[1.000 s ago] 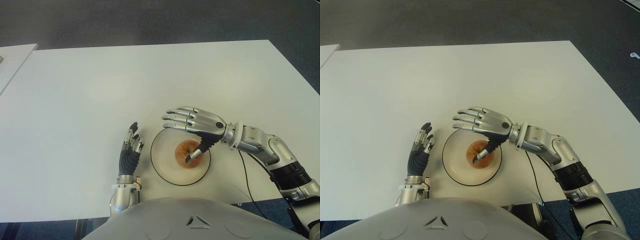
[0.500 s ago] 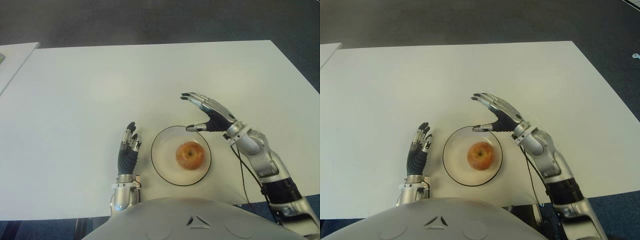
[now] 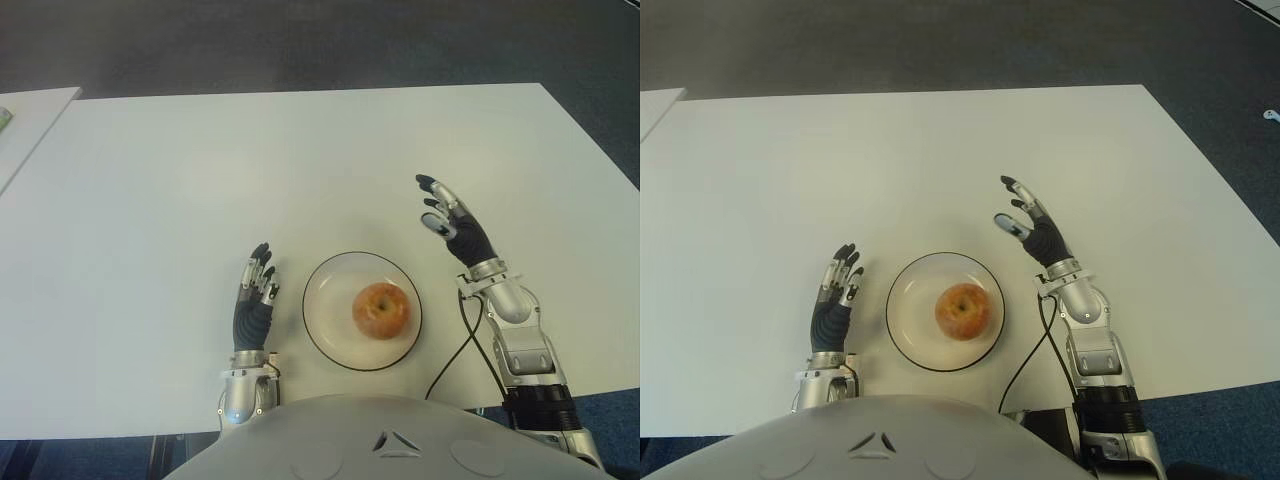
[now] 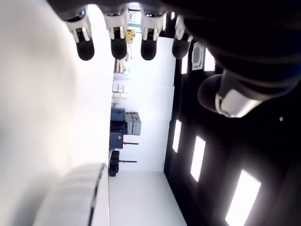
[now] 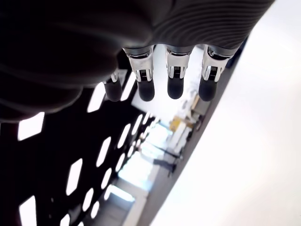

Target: Put the apples into the plate.

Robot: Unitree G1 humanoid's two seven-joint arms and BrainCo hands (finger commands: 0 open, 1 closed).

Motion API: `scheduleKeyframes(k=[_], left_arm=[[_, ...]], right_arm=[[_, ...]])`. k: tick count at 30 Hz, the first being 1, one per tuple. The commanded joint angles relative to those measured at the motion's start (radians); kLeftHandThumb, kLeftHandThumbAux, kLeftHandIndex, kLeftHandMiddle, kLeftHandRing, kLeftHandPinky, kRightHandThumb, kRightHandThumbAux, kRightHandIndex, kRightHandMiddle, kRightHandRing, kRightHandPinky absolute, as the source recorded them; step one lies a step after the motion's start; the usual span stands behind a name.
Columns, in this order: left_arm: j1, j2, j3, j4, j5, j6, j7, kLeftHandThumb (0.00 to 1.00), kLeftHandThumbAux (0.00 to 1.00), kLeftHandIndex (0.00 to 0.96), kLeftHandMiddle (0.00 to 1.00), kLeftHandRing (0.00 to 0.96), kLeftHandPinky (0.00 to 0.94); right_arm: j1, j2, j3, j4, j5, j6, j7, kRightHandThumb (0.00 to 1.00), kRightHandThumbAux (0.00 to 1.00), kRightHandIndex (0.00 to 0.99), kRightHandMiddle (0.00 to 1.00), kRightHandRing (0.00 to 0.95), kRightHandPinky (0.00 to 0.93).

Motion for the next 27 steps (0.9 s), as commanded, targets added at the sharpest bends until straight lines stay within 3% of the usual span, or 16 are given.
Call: scheduleKeyframes(k=[1, 13, 20, 27], left_arm=[[0.000, 0.010, 0.020, 0.011, -0.018, 0.010, -0.016, 0.005, 0.493, 0.000, 0.010, 0.000, 0.000], [0.012, -0.015, 0.059, -0.019, -0.013, 0.037, 0.012, 0.030, 0.512, 0.000, 0.008, 0.000, 0.012], [0.000, -0.014, 0.059, -0.014, -0.091, 0.045, -0.048, 0.037, 0.520, 0.000, 0.007, 0.000, 0.006], [-0.012, -0.005, 0.062, -0.011, -0.132, 0.013, -0.102, 0.021, 0.550, 0.000, 0.000, 0.000, 0.000]], right_arm=[[0.038, 0.049, -0.087, 0.075, 0.156, 0.062, 0.012, 0.100, 0.291, 0.000, 0.000, 0.000, 0.000], [0.106, 0.254, -0.147, 0.031, 0.357, 0.124, -0.075, 0.106, 0.297, 0.000, 0.000, 0.000, 0.000], [0.127, 0.286, -0.167, 0.050, 0.390, 0.118, -0.065, 0.113, 0.277, 0.000, 0.000, 0.000, 0.000], [0.159, 0.275, -0.164, 0.086, 0.348, 0.063, -0.032, 0.111, 0.271, 0.000, 0.000, 0.000, 0.000]])
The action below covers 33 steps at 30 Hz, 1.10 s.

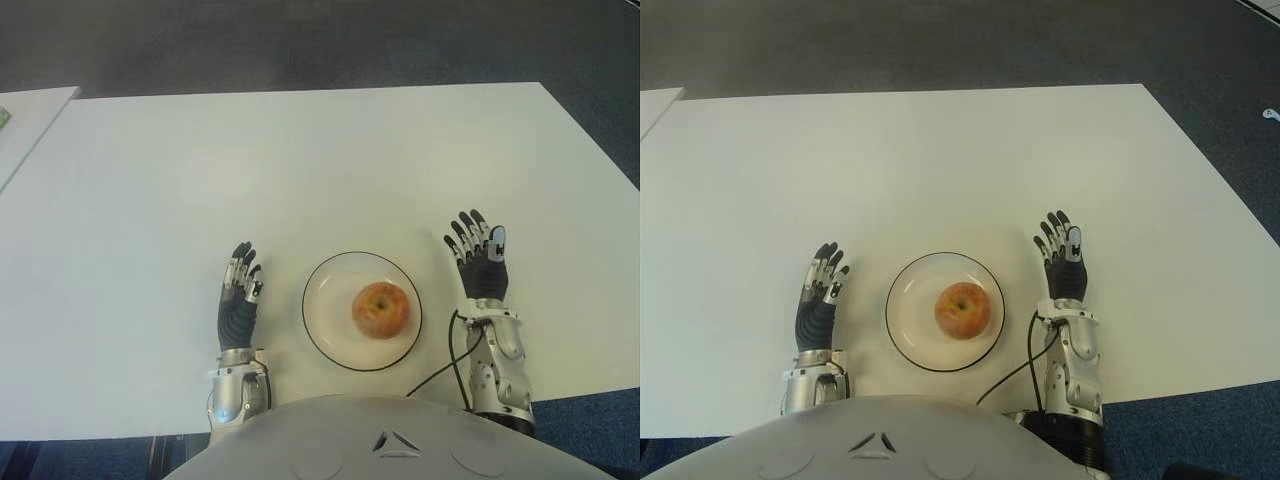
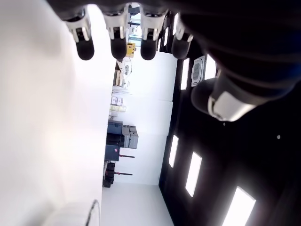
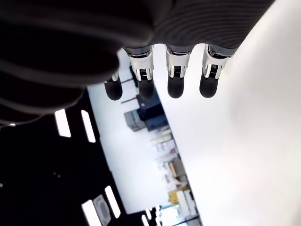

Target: Put the apples into the plate.

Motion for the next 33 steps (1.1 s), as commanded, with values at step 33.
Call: scheduleKeyframes(k=[33], left_arm=[[0.127, 0.060, -0.002, -0.124, 0.091, 0.095, -0.048, 0.000, 0.482, 0.000, 0.000, 0.000, 0.000]], right_arm=[[0.187, 0.009, 0.101, 0.085, -0.223, -0.233, -0.023, 0.065, 0.377, 0.000, 0.000, 0.000, 0.000]])
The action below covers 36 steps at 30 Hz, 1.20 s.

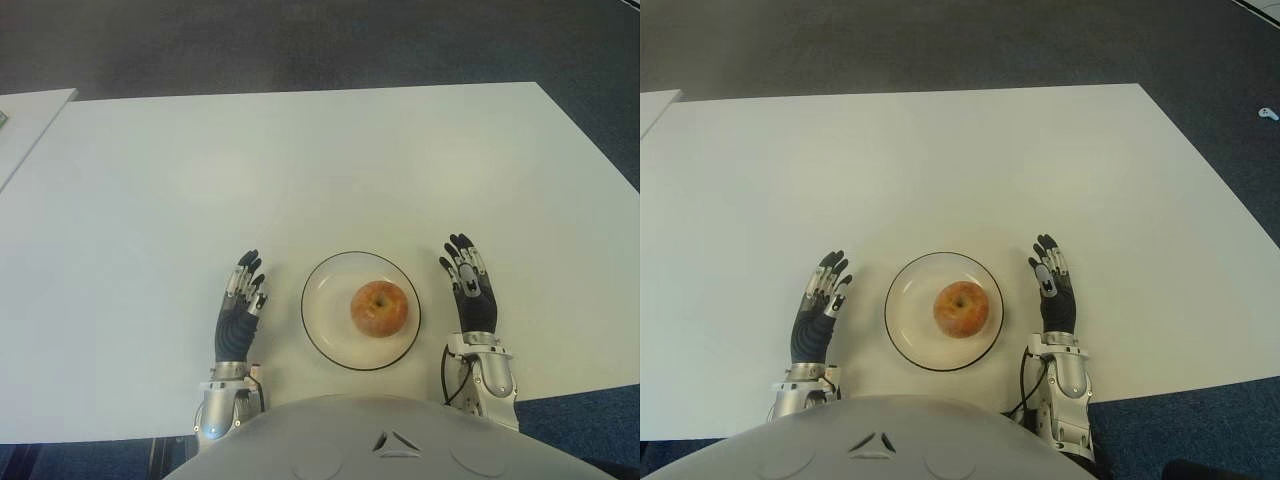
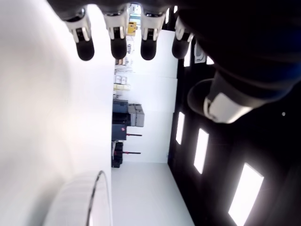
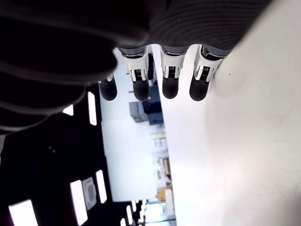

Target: Put the apples into the plate.

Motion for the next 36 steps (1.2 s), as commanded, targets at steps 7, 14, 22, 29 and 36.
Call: scheduleKeyframes(k=[7, 14, 22, 29, 36], left_arm=[[0.006, 0.004, -0.005, -0.011, -0.006, 0.012, -0.011, 0.000, 0.463, 0.000, 0.000, 0.000, 0.000], [0.021, 0.009, -0.020, -0.038, -0.001, 0.024, -0.013, 0.000, 0.465, 0.000, 0.000, 0.000, 0.000], [0.050, 0.016, -0.042, -0.063, -0.023, 0.046, -0.023, 0.000, 0.463, 0.000, 0.000, 0.000, 0.000], [0.066, 0.014, -0.058, -0.074, -0.007, 0.038, -0.018, 0.000, 0.461, 0.000, 0.000, 0.000, 0.000], [0.082, 0.002, -0.070, -0.096, 0.009, 0.045, -0.002, 0.000, 0.481, 0.000, 0.000, 0.000, 0.000]], right_arm=[[0.031, -0.011, 0.010, 0.018, -0.014, 0.025, -0.009, 0.064, 0.384, 0.000, 0.000, 0.000, 0.000], [0.027, -0.025, 0.008, 0.027, -0.009, 0.022, -0.001, 0.061, 0.385, 0.000, 0.000, 0.000, 0.000], [0.023, -0.046, 0.012, 0.040, -0.016, -0.003, 0.013, 0.072, 0.416, 0.000, 0.000, 0.000, 0.000], [0.023, -0.060, 0.012, 0.049, -0.023, -0.022, 0.014, 0.078, 0.429, 0.000, 0.000, 0.000, 0.000], [0.018, -0.066, 0.015, 0.070, -0.031, -0.053, 0.015, 0.067, 0.420, 0.000, 0.000, 0.000, 0.000]])
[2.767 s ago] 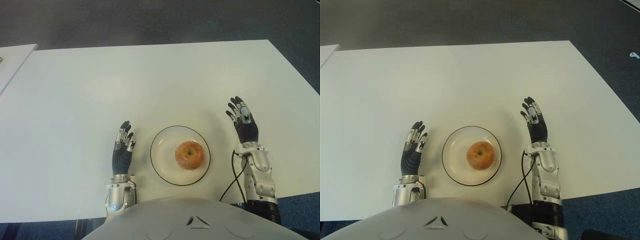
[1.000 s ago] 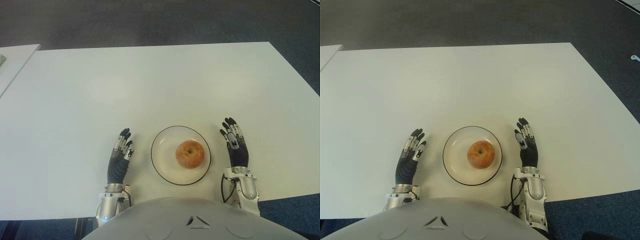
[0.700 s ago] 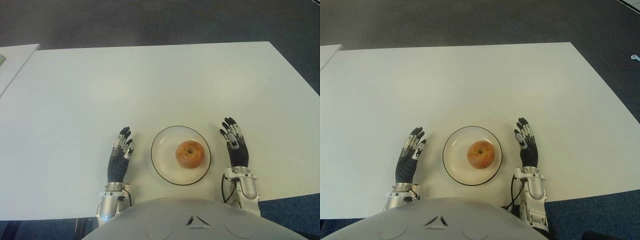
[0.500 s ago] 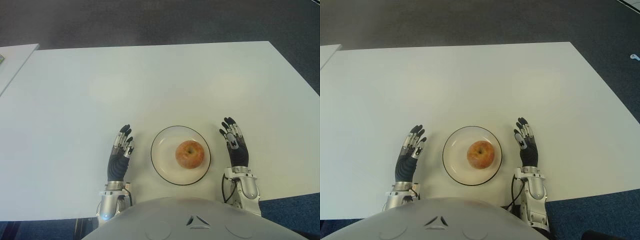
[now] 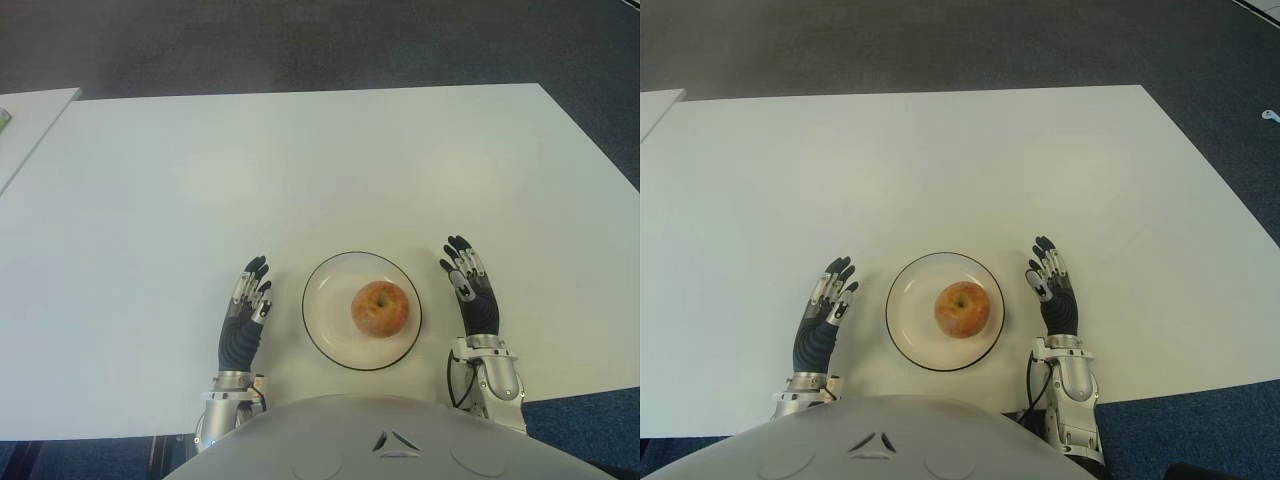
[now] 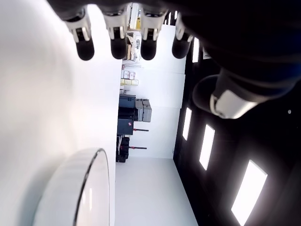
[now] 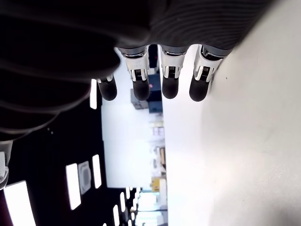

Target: Put the apples into the plate.

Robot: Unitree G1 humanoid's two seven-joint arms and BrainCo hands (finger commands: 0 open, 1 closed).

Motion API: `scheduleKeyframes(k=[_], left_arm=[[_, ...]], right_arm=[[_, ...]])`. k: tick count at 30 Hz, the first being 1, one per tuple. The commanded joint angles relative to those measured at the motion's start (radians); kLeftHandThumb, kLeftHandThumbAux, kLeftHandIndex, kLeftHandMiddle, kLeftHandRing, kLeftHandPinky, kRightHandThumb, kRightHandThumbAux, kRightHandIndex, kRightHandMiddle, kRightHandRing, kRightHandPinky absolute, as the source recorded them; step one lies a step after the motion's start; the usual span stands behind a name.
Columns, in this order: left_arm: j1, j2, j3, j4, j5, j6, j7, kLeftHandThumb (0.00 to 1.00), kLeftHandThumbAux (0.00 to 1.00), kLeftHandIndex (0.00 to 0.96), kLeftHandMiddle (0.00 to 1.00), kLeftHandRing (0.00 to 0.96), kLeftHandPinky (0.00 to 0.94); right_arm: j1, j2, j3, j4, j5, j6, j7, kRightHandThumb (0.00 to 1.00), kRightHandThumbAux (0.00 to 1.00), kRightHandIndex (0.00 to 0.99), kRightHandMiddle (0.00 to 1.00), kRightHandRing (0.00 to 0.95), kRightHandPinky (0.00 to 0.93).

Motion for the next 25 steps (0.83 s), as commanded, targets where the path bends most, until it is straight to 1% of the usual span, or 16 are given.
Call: scheduleKeyframes(k=[1, 6, 13, 18, 25], left_arm=[[0.014, -0.002, -0.012, -0.021, 0.022, 0.018, 0.012, 0.000, 0.482, 0.000, 0.000, 0.000, 0.000], [0.022, -0.011, -0.018, -0.033, 0.052, 0.020, 0.033, 0.000, 0.471, 0.000, 0.000, 0.000, 0.000], [0.014, -0.016, -0.020, -0.029, 0.089, 0.017, 0.059, 0.000, 0.457, 0.000, 0.000, 0.000, 0.000], [0.004, -0.014, -0.016, -0.007, 0.081, 0.006, 0.057, 0.000, 0.455, 0.000, 0.000, 0.000, 0.000], [0.006, -0.016, -0.015, -0.005, 0.064, 0.016, 0.055, 0.000, 0.459, 0.000, 0.000, 0.000, 0.000]], right_arm=[[0.013, -0.004, 0.003, 0.044, -0.015, -0.004, 0.000, 0.065, 0.418, 0.000, 0.000, 0.000, 0.000], [0.010, -0.011, 0.007, 0.056, -0.022, -0.021, 0.002, 0.057, 0.410, 0.000, 0.000, 0.000, 0.000], [0.017, -0.026, 0.013, 0.046, -0.025, -0.001, 0.008, 0.054, 0.413, 0.000, 0.000, 0.000, 0.000], [0.021, -0.025, 0.013, 0.038, -0.026, 0.005, 0.005, 0.055, 0.425, 0.000, 0.000, 0.000, 0.000], [0.025, -0.027, 0.015, 0.032, -0.033, 0.009, 0.004, 0.058, 0.443, 0.000, 0.000, 0.000, 0.000]])
